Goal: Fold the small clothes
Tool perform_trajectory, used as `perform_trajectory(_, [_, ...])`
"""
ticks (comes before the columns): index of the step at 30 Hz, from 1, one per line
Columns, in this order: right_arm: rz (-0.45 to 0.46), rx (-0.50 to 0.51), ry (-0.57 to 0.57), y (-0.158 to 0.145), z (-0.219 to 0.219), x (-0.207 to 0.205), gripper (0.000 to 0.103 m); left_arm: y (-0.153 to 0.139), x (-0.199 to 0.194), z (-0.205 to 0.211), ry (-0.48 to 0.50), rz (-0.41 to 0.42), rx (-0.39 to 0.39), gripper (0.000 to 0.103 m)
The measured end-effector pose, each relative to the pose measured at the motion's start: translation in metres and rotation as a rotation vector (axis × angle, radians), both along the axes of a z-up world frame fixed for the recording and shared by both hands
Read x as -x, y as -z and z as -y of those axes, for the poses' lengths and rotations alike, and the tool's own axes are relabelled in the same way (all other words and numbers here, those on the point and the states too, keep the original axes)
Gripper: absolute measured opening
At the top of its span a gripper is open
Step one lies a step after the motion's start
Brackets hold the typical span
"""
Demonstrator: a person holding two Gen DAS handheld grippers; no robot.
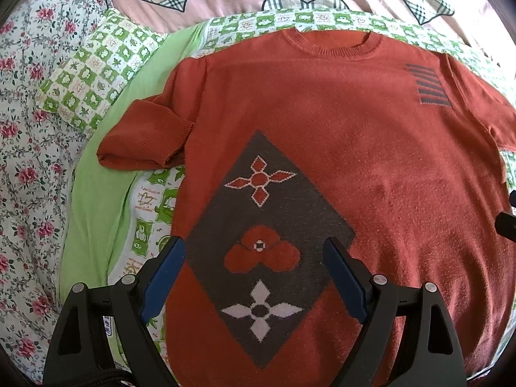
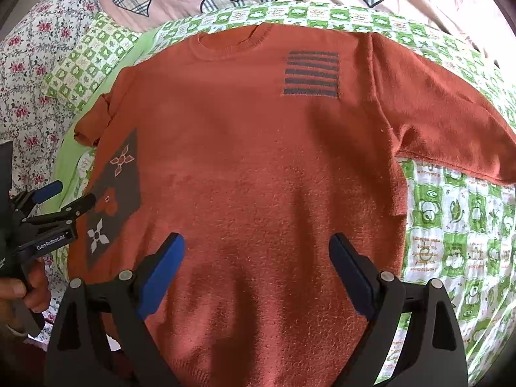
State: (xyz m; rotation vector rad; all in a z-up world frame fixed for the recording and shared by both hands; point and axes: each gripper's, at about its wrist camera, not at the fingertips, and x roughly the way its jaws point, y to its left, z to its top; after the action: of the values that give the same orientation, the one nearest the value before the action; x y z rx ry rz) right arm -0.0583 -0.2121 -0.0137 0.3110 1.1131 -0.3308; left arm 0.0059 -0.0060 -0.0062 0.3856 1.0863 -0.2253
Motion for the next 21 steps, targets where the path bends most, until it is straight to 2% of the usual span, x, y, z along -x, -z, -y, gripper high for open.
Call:
perform_trajectory(5, [-0.007,-0.016,-0.012,0.005,0.0,-0.002,0.091,0.003,0.0,0.002,0.003,-0.003,-0.003,0.088])
perform_trajectory(9, [-0.005,0.0,0.042,0.001,0.02,0.011,0.091,0.008,-0.004,0.003,-0.015,-0.019,-0.011,0.088])
perform_trajectory(15, [-0.037,0.073,0.184,-0.016,0.082,0.054,0.091,0.011,-0.01,0.02,-0.019,-0.018,-0.022,0.088])
perform_trajectory(21, [-0.039,0.149,0.389,-0.056,0.168,0.13,0.091,0.013,-0.009,0.056,0.008,-0.017,-0.026,0.088])
